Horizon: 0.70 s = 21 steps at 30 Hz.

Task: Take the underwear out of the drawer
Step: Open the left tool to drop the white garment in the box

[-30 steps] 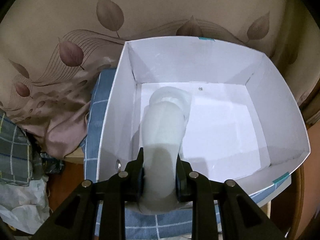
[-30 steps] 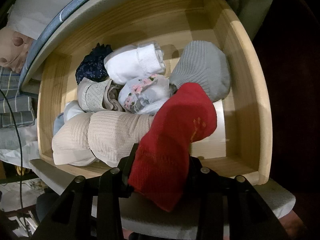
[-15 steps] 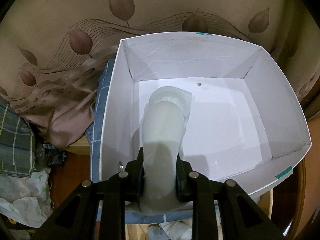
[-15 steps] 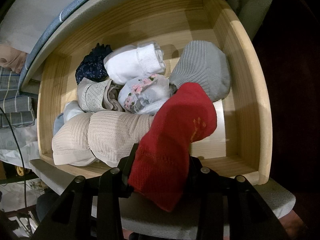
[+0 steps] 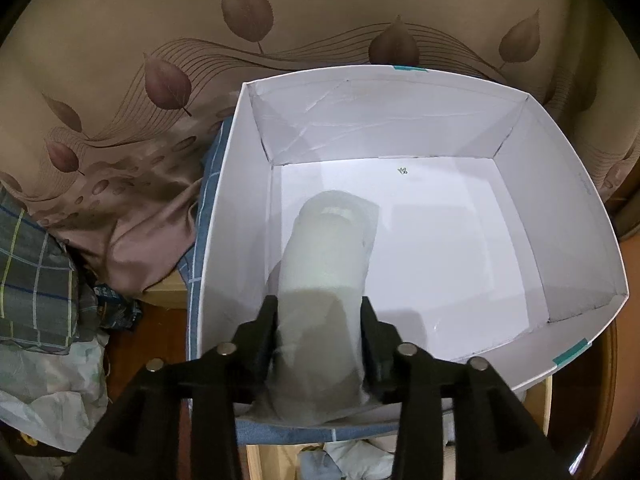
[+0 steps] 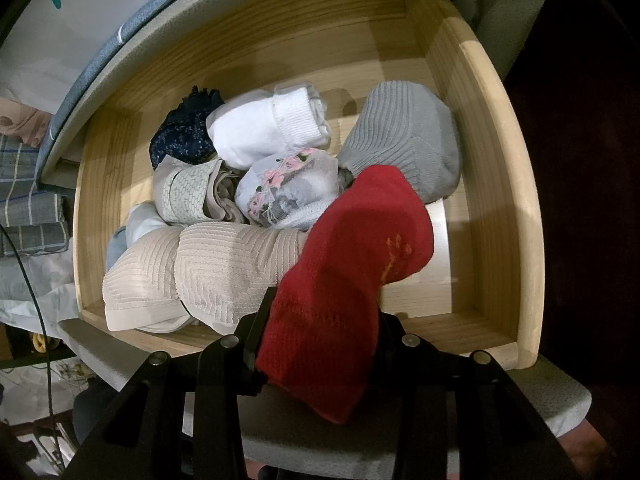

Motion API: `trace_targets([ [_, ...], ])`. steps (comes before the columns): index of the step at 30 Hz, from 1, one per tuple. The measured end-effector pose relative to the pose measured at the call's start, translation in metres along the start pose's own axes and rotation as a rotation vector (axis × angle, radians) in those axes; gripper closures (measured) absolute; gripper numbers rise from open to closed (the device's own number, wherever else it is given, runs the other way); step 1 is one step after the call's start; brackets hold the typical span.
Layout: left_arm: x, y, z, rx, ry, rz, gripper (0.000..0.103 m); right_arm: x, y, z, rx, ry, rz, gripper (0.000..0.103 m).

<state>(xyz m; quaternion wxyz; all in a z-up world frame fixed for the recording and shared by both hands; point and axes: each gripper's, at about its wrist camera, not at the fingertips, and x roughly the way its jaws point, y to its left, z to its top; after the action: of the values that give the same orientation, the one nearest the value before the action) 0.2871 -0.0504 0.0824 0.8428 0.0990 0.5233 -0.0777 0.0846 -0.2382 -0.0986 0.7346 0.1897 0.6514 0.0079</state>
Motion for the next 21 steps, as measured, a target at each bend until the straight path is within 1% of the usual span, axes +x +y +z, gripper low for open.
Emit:
trace_targets([
  [3,-0.004,0.003,0.001,-0.02,-0.019,0.005,0.06,0.0,0.0,0.0,0.0,-0.001,0.001,0.067],
  [7,-0.016,0.008,0.002,-0.033,-0.043,-0.012,0.057,0.0,0.0,0.0,0.003,-0.003,0.001,0.067],
  [9,-0.025,0.01,0.001,-0.035,-0.057,-0.03,0.051,0.0,0.0,0.001,0.004,-0.003,0.001,0.067],
  [13,-0.043,0.011,-0.004,-0.02,-0.079,-0.041,0.051,0.001,-0.001,0.001,0.003,-0.003,0.0,0.067],
  [18,-0.066,0.012,-0.026,-0.005,-0.096,-0.047,0.051,0.0,-0.001,0.001,0.004,-0.008,0.008,0.067],
  [20,-0.071,0.014,-0.037,0.002,-0.103,-0.03,0.051,0.001,-0.001,0.002,0.004,-0.009,0.01,0.067],
  [21,-0.075,0.014,-0.047,0.01,-0.106,-0.008,0.051,0.0,-0.001,0.002,0.004,-0.01,0.01,0.067],
])
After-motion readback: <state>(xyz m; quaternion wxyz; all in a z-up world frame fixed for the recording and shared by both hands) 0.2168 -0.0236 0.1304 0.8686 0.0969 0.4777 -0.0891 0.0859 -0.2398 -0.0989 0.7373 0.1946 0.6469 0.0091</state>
